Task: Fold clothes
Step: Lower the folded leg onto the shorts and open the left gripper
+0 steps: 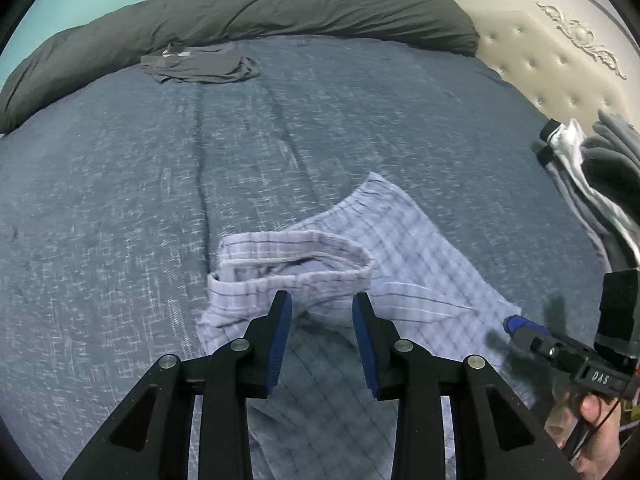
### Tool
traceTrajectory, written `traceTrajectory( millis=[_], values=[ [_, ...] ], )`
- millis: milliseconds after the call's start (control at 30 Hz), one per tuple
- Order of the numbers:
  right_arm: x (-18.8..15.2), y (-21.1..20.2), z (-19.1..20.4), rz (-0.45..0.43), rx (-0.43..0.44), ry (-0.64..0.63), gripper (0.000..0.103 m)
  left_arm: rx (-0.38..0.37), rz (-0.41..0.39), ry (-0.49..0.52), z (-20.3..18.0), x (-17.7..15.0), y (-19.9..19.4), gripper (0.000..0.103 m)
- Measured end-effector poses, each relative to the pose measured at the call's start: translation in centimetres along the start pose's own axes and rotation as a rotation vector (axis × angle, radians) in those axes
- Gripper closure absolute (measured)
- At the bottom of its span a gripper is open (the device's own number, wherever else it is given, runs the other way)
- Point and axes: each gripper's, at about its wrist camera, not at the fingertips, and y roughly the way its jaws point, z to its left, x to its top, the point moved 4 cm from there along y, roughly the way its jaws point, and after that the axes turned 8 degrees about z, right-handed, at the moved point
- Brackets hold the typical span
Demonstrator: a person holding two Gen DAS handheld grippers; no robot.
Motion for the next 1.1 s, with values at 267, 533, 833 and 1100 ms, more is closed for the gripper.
traceTrajectory(
  millis=[267, 533, 833, 1100],
  values=[
    [0.0, 1.8, -0.1, 0.054, -0.093, -0.036, 0.051, 0.042, 0.009, 0.060, -0.4, 1.1, 1.9, 0.069],
    [-0.2, 2.3, 0.1, 0.076, -0.120, -0.080, 0.084, 0.064, 0.028, 0.101, -0.8, 1.7, 3.5, 0.069],
    [-0.1, 1.9, 0.4, 0.068, -0.106, -0.101, 0.097, 0.066, 0.018, 0.126, -1.2, 1.8, 3.4, 0.069],
    [-0.2, 1.7, 0.3, 0.069, -0.086, -0.086, 0.097, 0.068, 0.029, 0.183, -2.8, 2.2, 3.7, 0.069]
  ],
)
